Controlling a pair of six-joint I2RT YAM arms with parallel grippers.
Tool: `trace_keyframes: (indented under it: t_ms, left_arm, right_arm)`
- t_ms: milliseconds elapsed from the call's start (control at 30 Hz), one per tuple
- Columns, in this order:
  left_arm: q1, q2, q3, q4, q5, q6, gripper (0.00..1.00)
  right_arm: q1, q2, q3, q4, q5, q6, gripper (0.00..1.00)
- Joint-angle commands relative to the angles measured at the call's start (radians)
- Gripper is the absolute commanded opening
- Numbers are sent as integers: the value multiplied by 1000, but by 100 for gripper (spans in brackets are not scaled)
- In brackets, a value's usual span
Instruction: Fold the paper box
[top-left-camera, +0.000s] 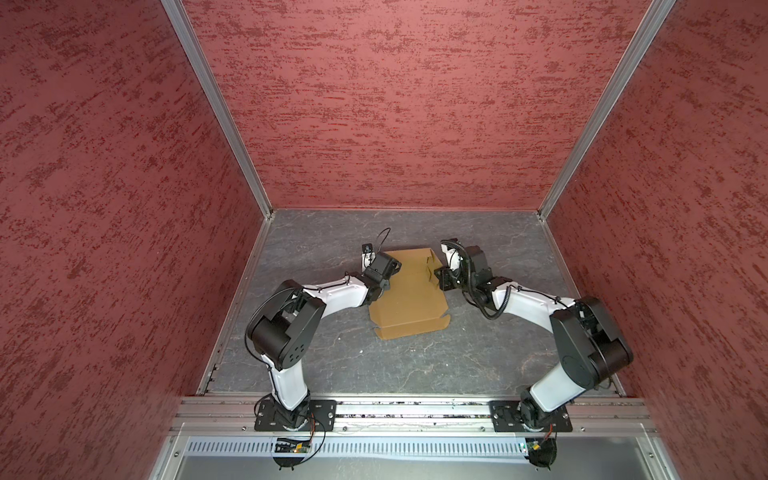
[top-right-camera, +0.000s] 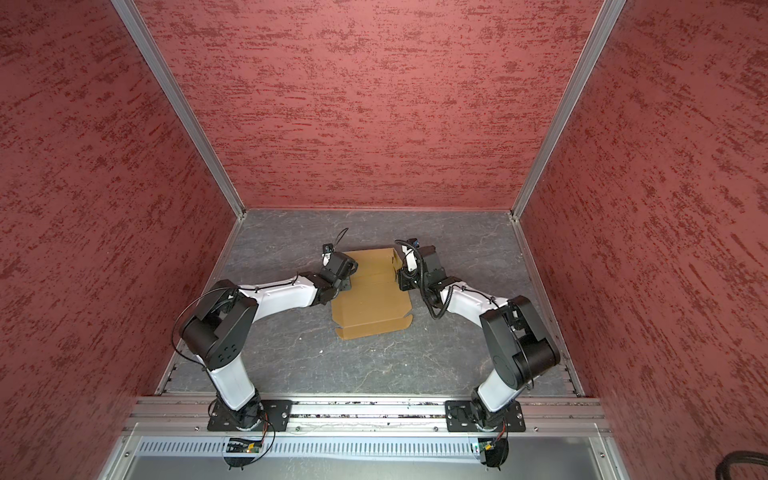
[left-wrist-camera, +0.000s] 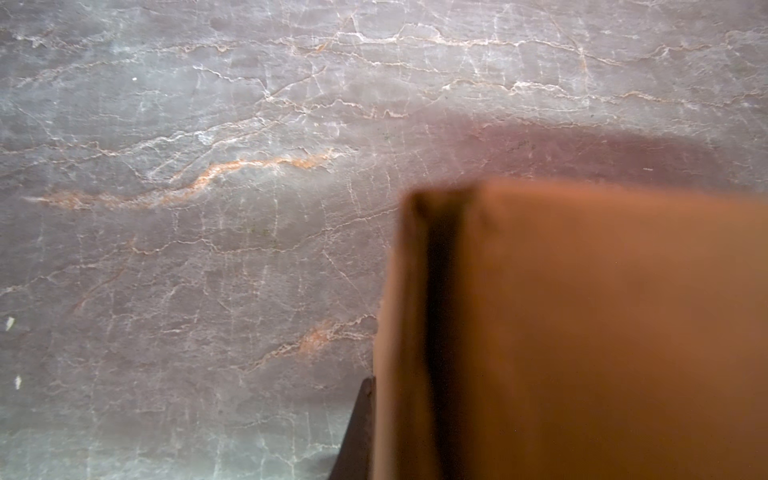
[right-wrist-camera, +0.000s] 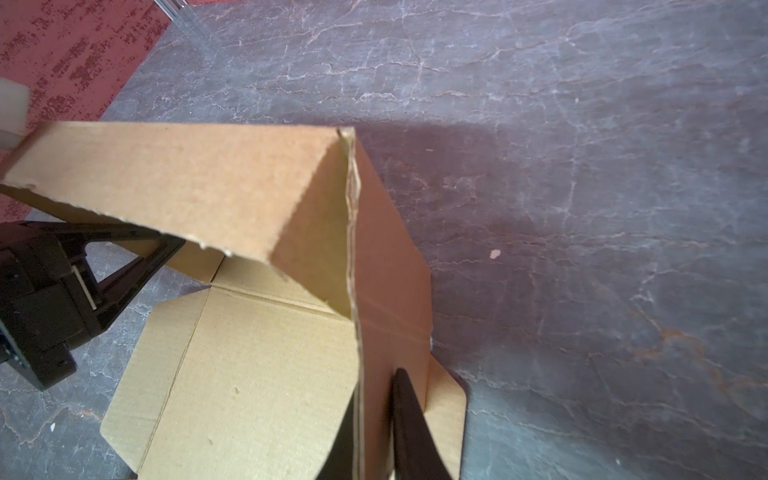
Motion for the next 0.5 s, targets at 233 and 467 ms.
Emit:
trace_keyframes:
  t_ms: [233,467]
  left_arm:
    - [-26,11,-32,-21,9,-13,0]
    - [-31,12,-38,-22,1,-18,0]
  right_arm:
    - [33,-31,-40,17,22,75,12]
    - [53,-39,-55,48,24,119,12]
